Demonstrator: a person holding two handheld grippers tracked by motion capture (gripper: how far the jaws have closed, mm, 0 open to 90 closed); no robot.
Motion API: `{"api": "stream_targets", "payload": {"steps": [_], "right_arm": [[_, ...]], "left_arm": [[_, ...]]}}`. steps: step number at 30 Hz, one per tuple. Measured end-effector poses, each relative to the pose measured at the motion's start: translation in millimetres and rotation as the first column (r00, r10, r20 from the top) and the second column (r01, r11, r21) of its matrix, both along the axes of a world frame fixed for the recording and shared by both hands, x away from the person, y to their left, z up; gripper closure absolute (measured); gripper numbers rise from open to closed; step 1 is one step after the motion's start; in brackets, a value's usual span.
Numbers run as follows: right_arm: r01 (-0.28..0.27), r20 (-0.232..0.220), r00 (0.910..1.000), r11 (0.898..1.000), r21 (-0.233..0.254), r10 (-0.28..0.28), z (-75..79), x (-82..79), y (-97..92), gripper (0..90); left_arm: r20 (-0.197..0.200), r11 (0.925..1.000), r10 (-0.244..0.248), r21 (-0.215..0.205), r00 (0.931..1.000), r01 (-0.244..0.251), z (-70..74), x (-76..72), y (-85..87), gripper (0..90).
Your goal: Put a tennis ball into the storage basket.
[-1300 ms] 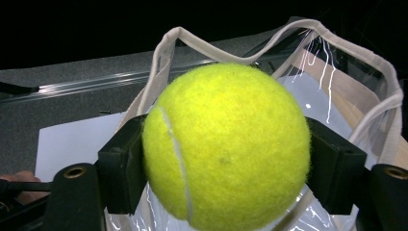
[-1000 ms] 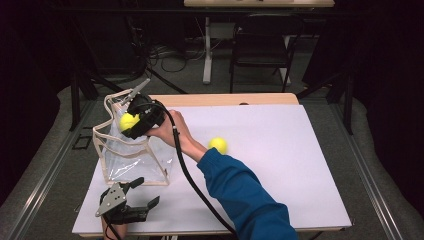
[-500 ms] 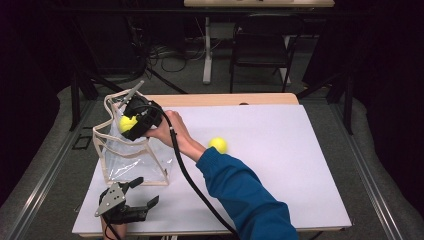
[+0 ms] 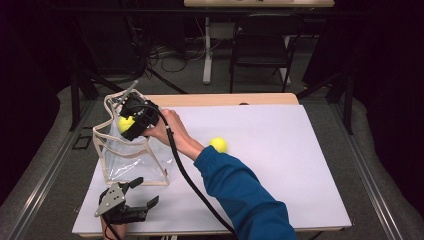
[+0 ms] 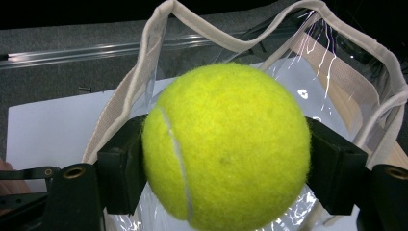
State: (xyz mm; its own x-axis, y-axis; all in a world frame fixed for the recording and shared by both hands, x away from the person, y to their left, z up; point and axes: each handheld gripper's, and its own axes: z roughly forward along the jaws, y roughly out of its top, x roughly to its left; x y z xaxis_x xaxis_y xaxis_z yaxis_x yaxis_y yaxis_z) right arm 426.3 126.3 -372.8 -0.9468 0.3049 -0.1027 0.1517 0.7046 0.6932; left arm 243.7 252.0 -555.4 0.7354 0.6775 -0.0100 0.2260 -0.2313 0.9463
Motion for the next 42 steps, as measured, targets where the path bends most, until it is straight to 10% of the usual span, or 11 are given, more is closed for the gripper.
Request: {"api": "stream_targets", "payload": {"steps": [14, 42], "right_arm": [[0.02, 0.01, 0.9997, 0.998, 0.055, -0.021, 7.1, -2.4, -10.5, 0.0], [0.08, -0.028, 0.9968, 0.969, 0.236, -0.075, 14.4, -9.8, -122.9, 0.0]], "left_arm": [[0.009, 0.9999, 0.007, -0.008, 0.9999, -0.007, -0.1, -0.8, 0.2, 16.2], [0.002, 1.0, 0.006, 0.006, 1.0, -0.006, -0.6, 0.5, -2.0, 16.2]]}}
